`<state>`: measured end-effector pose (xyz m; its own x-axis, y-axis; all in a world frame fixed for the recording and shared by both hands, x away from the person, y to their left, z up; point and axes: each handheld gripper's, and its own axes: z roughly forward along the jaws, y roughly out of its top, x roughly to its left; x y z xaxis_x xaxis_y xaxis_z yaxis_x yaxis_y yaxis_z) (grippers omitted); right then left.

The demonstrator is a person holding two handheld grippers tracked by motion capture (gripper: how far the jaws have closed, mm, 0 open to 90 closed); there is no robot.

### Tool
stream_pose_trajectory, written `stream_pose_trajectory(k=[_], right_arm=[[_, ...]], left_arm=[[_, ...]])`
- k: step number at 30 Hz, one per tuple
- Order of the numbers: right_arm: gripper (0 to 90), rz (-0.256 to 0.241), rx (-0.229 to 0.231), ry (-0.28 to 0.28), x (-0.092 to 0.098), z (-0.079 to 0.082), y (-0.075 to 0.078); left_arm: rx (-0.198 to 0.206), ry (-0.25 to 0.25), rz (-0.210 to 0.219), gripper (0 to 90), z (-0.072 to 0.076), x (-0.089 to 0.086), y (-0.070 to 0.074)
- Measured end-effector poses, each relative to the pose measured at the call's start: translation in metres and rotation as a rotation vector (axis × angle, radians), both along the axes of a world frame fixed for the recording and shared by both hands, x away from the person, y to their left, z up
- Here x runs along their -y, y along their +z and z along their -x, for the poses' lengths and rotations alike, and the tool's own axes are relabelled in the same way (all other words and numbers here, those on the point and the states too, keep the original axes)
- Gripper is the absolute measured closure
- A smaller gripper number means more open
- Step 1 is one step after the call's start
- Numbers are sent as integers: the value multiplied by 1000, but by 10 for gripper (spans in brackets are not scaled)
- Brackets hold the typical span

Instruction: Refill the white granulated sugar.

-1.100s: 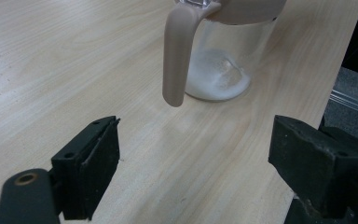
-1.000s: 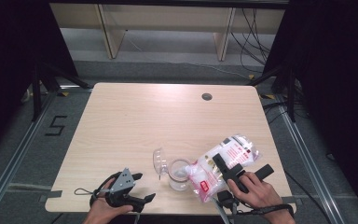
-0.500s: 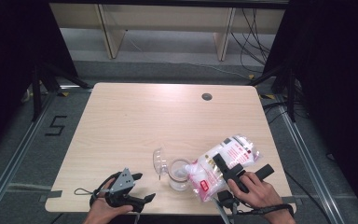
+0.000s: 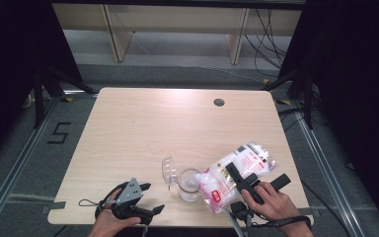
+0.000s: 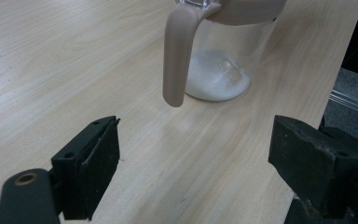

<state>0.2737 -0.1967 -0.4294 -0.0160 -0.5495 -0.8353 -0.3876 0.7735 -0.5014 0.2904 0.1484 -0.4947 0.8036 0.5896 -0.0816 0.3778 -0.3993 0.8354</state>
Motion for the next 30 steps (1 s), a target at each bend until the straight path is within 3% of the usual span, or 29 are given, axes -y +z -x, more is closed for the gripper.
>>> stream_pose_trajectory(k=[11,15,17,20,21,30], right_arm=[[619,17,8,5,-2,0,-2],[621,26,4,10,-4,0,-2],[621,25,6,15,-4,0,-2],[622,27,6,13,-5,0,-2],[622,27,9,14,-5,0,-3],[624,40,14,20,-6,0,-4]], left_arm=[[5,-4,-6,159,-1,0,0],[7,7,17,159,0,2,-2],[-2,2,-4,159,0,0,0],[31,-3,-7,159,-1,0,-1],[9,13,7,159,0,1,-1],[4,11,-2,159,1,1,-1]])
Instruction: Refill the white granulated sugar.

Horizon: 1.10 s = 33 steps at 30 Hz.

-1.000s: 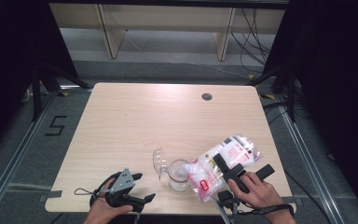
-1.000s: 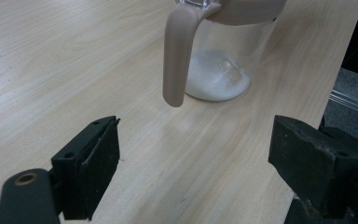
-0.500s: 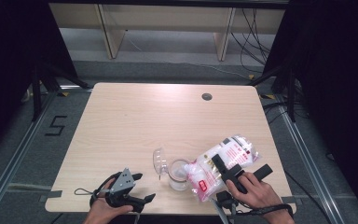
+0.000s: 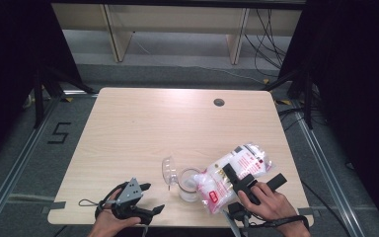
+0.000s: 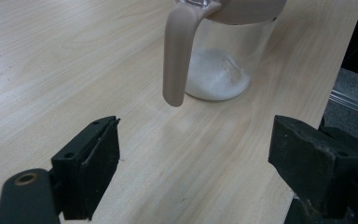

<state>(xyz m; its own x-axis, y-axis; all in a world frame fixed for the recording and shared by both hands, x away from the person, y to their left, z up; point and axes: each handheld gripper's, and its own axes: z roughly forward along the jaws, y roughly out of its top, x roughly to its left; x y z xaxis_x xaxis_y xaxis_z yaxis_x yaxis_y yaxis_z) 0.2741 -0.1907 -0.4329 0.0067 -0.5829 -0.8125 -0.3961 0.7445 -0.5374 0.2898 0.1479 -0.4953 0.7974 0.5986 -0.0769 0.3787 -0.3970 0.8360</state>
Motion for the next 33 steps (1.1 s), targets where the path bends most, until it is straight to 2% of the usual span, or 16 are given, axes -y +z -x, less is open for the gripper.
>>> stream_pose_trajectory(k=[2,6,7,9,10,12,13,15,19,22,25,26,27,28,30,33], right_arm=[[625,-2,-1,-1,0,0,0],[625,-2,-2,-2,1,0,0],[626,-3,-1,-1,0,0,0],[626,-2,-3,0,0,0,0],[626,-1,-5,3,0,-1,0],[627,2,-13,3,0,-1,-1],[627,9,-8,8,-1,-2,0],[627,5,-9,7,-1,-2,-1],[629,6,-9,7,-1,-2,0],[629,6,-8,12,-1,-2,1],[629,8,-7,10,-1,-1,1],[629,9,-7,11,-1,-1,1],[630,4,-10,9,-1,-1,1],[630,3,-12,8,-1,-2,1],[630,15,-4,11,-2,-2,2],[630,4,-14,12,-3,-2,1]], left_arm=[[-10,-15,-4,159,-1,0,0],[-10,-10,8,159,-1,0,0],[20,-11,4,159,-1,0,-1],[-9,-12,0,159,-1,0,-1],[11,-24,-8,159,-2,0,0],[-11,-10,7,159,-1,0,-1],[-5,-12,-2,159,-1,0,-1],[-3,8,21,159,0,1,-1],[-10,-11,0,159,-1,0,-1],[-11,-9,15,159,0,1,-1],[-7,-11,1,159,-1,0,-1],[13,-25,-10,159,-2,-1,0],[-8,-6,9,159,-1,1,-1],[-12,-12,6,159,-1,1,-1],[-10,-12,3,159,-1,0,-1],[-8,-9,-2,159,-1,0,-1]])
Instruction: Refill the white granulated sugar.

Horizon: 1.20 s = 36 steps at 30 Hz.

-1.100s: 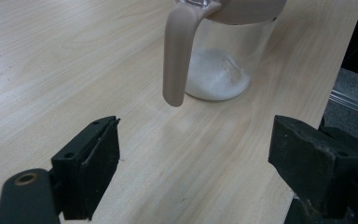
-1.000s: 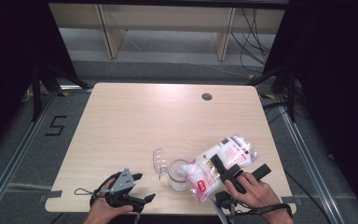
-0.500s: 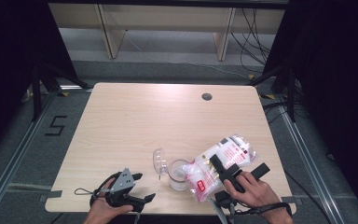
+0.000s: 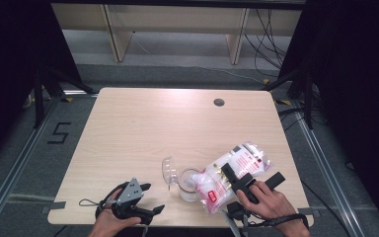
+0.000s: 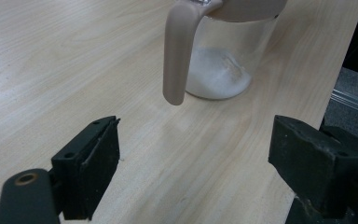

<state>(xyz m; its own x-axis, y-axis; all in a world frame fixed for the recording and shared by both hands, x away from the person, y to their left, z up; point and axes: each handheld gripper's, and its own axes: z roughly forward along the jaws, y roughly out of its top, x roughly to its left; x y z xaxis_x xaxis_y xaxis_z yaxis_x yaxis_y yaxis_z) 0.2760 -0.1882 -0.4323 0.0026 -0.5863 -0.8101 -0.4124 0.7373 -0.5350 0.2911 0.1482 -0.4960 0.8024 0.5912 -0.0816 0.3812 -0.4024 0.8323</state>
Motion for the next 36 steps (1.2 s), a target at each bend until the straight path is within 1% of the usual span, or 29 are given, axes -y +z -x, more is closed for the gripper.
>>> stream_pose_trajectory(k=[2,4,7,8,9,10,11,12,13,14,15,16,17,18,21,22,23,24,25,26,27,28,29,30,31,32,34,35,36], right_arm=[[631,1,1,2,0,0,0],[631,2,-1,0,0,0,0],[632,1,1,-4,1,0,1],[632,4,4,-7,1,1,1],[632,11,7,-1,1,0,1],[632,7,5,-5,1,0,1],[633,5,8,-4,2,0,1],[633,4,8,-6,2,0,1],[633,9,12,-3,2,0,2],[634,1,6,-7,2,0,1],[634,3,5,-5,2,0,2],[634,-6,2,-5,2,0,1],[634,6,8,-3,2,0,2],[634,7,8,-5,2,0,2],[635,9,9,-4,2,0,2],[635,9,10,-6,2,0,2],[635,7,6,-8,2,0,2],[636,7,5,-7,2,0,2],[636,14,3,-6,2,0,2],[636,6,-3,-8,2,1,1],[636,17,3,-5,1,0,2],[637,19,3,-4,1,0,1],[637,52,14,18,-1,-1,4],[637,53,13,18,-1,0,3],[638,55,13,21,-1,-1,3],[638,53,13,21,0,-1,3],[639,53,14,12,0,-1,3],[639,54,8,11,0,0,4],[639,53,4,5,0,0,4]], left_arm=[[3,11,20,159,1,2,-1],[11,5,-12,159,0,0,0],[12,5,-15,159,0,0,0],[12,7,-8,159,0,0,0],[6,12,18,159,1,2,0],[4,12,18,159,1,2,0],[7,11,8,159,1,1,0],[10,1,-17,159,0,0,0],[12,2,-13,159,0,0,0],[13,4,-16,159,0,0,0],[13,4,-16,159,0,0,0],[7,11,11,159,1,1,0],[12,9,14,159,1,1,0],[28,-3,5,159,0,1,0],[28,-3,5,159,0,1,0],[9,9,0,159,1,0,0],[9,8,2,159,1,1,0],[21,2,10,159,0,1,0],[27,-4,5,159,0,1,0],[27,-4,6,159,0,1,0],[4,12,15,159,1,2,0],[14,3,-18,159,0,0,0],[12,6,-10,159,0,0,0],[5,13,21,159,1,2,-1],[12,9,16,159,1,1,0],[28,-3,6,159,0,1,0],[27,-11,-1,159,-1,0,1],[12,3,-1,159,1,0,1],[8,4,2,159,1,0,0]])
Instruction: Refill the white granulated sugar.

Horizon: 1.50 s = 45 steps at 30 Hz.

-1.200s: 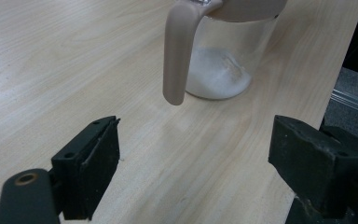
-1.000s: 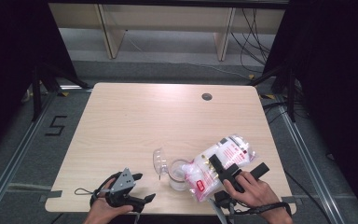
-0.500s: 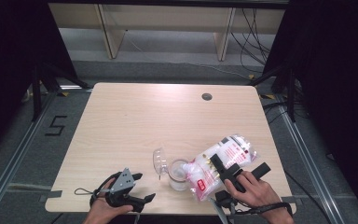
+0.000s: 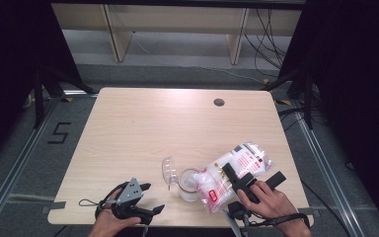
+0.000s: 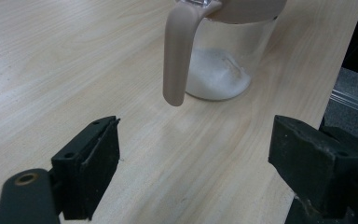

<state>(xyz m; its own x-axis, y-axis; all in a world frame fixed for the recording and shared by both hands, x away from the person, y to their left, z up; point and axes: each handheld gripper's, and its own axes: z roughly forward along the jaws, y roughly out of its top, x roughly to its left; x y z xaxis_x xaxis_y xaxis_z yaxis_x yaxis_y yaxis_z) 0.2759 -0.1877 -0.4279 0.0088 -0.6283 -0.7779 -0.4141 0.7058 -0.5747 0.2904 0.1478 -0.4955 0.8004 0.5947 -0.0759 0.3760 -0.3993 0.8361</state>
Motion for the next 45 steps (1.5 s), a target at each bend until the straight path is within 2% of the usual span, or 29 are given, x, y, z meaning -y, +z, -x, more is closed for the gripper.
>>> stream_pose_trajectory(k=[1,7,8,10,12,13,16,18,19,20,21,23,25,26,27,28,29,30,33,34,38,40,42,43,45], right_arm=[[640,0,11,10,1,-1,-1],[643,0,4,6,1,0,-1],[644,2,2,6,1,0,-1],[645,0,11,12,0,-1,-1],[646,0,3,-1,1,0,-1],[646,4,2,0,0,0,0],[647,3,-1,-1,0,0,0],[648,8,-1,1,1,0,-1],[648,12,-1,0,1,-1,-2],[648,0,9,6,1,0,-1],[649,9,6,11,0,0,-1],[650,8,7,17,1,0,-2],[650,13,-4,5,1,1,-3],[650,17,-4,4,1,1,-2],[650,14,-2,4,2,0,-2],[651,14,-2,5,2,0,-2],[651,14,-9,-4,2,0,-2],[651,12,10,5,2,0,-1],[652,5,15,6,3,0,0],[652,3,6,-7,3,1,0],[652,14,0,4,2,0,-1],[653,9,0,7,2,0,-2],[653,9,-13,-5,2,0,-2],[653,14,-8,-5,2,0,-2],[653,14,1,3,2,0,-2]], left_arm=[[2,4,1,159,0,0,0],[-8,-12,-1,159,-1,0,0],[6,2,9,159,0,1,-1],[0,-1,31,159,0,2,-1],[26,-15,12,159,-1,1,0],[5,-3,27,159,0,2,-1],[5,0,9,159,0,1,-1],[-7,-7,21,159,0,1,-1],[0,2,18,159,1,2,-1],[9,-5,-13,159,-1,0,-1],[5,-1,4,159,0,1,-1],[0,-1,3,159,0,0,0],[19,-8,7,159,-1,0,0],[-5,5,21,159,0,1,-1],[6,-3,-18,159,-1,0,0],[0,-9,-13,159,-1,0,-1],[-14,-8,18,159,0,2,-1],[-12,-10,10,159,0,1,-1],[-13,-10,10,159,-1,1,-1],[-14,-7,20,159,0,1,-1],[-14,-7,19,159,0,2,-1],[13,-24,-9,159,-2,0,0],[12,-25,-6,159,-2,0,0],[-1,3,11,159,0,1,-1],[1,3,20,159,0,2,-1]])
